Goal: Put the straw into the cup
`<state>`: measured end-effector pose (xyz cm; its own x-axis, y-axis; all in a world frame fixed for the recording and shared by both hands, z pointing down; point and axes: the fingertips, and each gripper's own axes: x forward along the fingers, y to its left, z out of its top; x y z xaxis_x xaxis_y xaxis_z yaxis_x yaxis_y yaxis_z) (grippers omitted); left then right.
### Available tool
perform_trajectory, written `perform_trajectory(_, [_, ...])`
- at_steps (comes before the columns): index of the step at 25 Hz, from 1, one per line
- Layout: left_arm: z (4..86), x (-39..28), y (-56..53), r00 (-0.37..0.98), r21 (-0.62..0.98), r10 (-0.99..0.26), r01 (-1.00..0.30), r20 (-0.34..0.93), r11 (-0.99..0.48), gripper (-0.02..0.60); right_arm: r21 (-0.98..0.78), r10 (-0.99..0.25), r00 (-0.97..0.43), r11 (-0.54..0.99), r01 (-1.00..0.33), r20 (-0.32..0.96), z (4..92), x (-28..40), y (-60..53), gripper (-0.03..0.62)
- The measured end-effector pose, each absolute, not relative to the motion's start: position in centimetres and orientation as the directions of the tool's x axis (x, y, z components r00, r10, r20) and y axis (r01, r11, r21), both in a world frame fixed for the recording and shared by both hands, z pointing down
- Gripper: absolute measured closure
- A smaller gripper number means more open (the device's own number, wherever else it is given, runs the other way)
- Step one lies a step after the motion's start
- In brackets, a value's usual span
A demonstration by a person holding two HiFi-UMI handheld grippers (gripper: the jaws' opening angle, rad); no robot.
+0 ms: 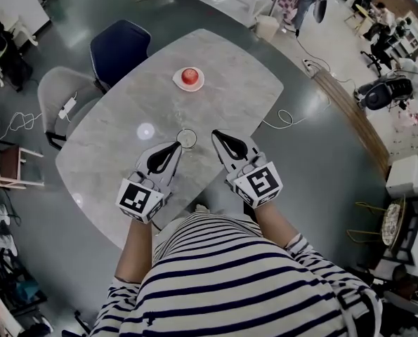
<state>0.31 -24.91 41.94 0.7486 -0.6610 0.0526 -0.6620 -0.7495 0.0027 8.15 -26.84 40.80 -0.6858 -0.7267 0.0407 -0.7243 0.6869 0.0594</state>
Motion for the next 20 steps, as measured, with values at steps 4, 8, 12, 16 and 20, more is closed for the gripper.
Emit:
perform_trajectory(4, [42.09,0.29,-24.9,0.749,0.003,-0.66,-0.661,0.056,-0.75,0.575,0.072,-0.728,-0.685,0.686,-0.724,0.042,40.72,7.78,-26.77,0.589])
perform_trajectory(8, [42.09,0.49,-24.93,0.749,0.003,-0.66,-0.661,0.058,-0.75,0.575,0.073,-0.726,-0.687,0.688,-0.722,0.044,40.66,7.87,-26.63,0.589])
perform_trajectory(12, [42.18,0.45,-24.75,0.75,0.001,-0.658,-0.66,0.062,-0.752,0.575,0.066,-0.726,-0.686,0.687,-0.724,0.038,40.53,7.81,-26.43,0.589])
perform_trajectory(16, [42.24,0.43,-24.71,0.749,-0.002,-0.659,-0.661,0.067,-0.751,0.575,0.068,-0.726,-0.687,0.688,-0.723,0.045,40.7,7.68,-26.33,0.589])
perform_trajectory(20, [42.27,0.54,-24.72,0.749,-0.003,-0.658,-0.66,0.074,-0.752,0.575,0.065,-0.725,-0.686,0.688,-0.723,0.05,40.72,7.7,-26.29,0.589])
